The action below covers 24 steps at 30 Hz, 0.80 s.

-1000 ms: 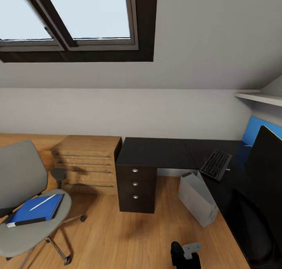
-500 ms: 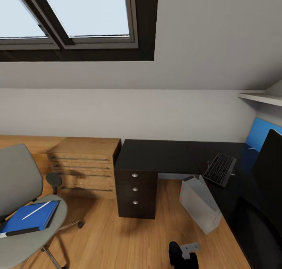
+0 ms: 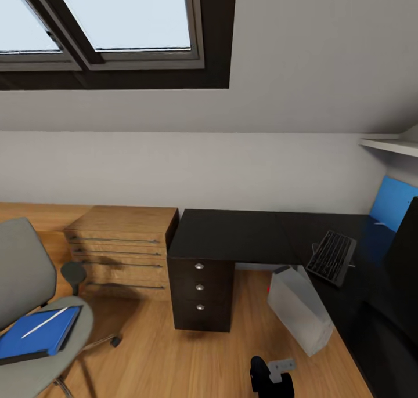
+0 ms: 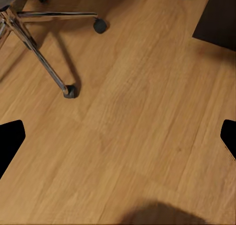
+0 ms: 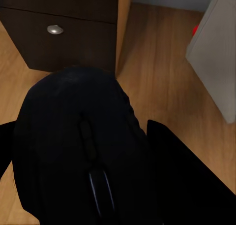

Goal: In the bedroom, organize the workspace by keeping the computer under the desk, ensuring the monitor is on the desk, placing the keyboard on the desk next to the monitor, placing the mouse on the desk next to the keyboard, moving the folder from the swivel chair onto the desk next to the mouse, stacking the notebook on top of the folder with the pen on top of the notebook, and positioning the swivel chair next to the desk.

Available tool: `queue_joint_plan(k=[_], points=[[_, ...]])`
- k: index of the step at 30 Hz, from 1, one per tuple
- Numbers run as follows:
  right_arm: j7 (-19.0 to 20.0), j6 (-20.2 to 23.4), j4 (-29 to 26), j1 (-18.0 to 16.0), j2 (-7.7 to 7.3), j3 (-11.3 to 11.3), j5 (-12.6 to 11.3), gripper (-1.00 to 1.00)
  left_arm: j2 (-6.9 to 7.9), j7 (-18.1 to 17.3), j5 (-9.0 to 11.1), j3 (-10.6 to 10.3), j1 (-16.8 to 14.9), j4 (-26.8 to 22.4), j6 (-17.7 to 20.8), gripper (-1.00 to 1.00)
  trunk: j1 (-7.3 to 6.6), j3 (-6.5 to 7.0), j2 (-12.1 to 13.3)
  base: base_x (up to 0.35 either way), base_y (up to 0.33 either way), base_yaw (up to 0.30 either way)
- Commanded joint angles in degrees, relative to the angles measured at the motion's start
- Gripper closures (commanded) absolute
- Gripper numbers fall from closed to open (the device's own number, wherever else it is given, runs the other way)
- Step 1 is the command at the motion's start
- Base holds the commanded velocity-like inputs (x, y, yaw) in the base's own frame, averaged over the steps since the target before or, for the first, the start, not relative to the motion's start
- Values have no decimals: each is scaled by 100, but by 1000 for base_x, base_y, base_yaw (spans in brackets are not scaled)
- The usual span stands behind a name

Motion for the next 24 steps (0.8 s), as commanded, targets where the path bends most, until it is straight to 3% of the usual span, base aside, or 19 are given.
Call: queue_joint_plan(k=[1, 7, 16, 24], points=[[-29, -53, 12, -7, 2, 45, -16, 100, -2, -9, 41, 9, -4, 3, -22, -100, 4, -10, -5, 328, 0, 0], [-31, -321, 21, -7, 1, 44, 1, 100, 0, -1, 41, 9, -4, 12, -3, -100, 4, -24, -5, 315, 68, 0], [-26, -321, 21, -7, -2, 44, 1, 100, -2, 0, 41, 9, -4, 12, -2, -100, 4, -32, -5, 266, 226, 0], [-20, -348, 13, 16, -24, 43, 3, 100, -37, -12, 33, 2, -4, 11, -9, -100, 4, -32, -5, 213, 58, 0]])
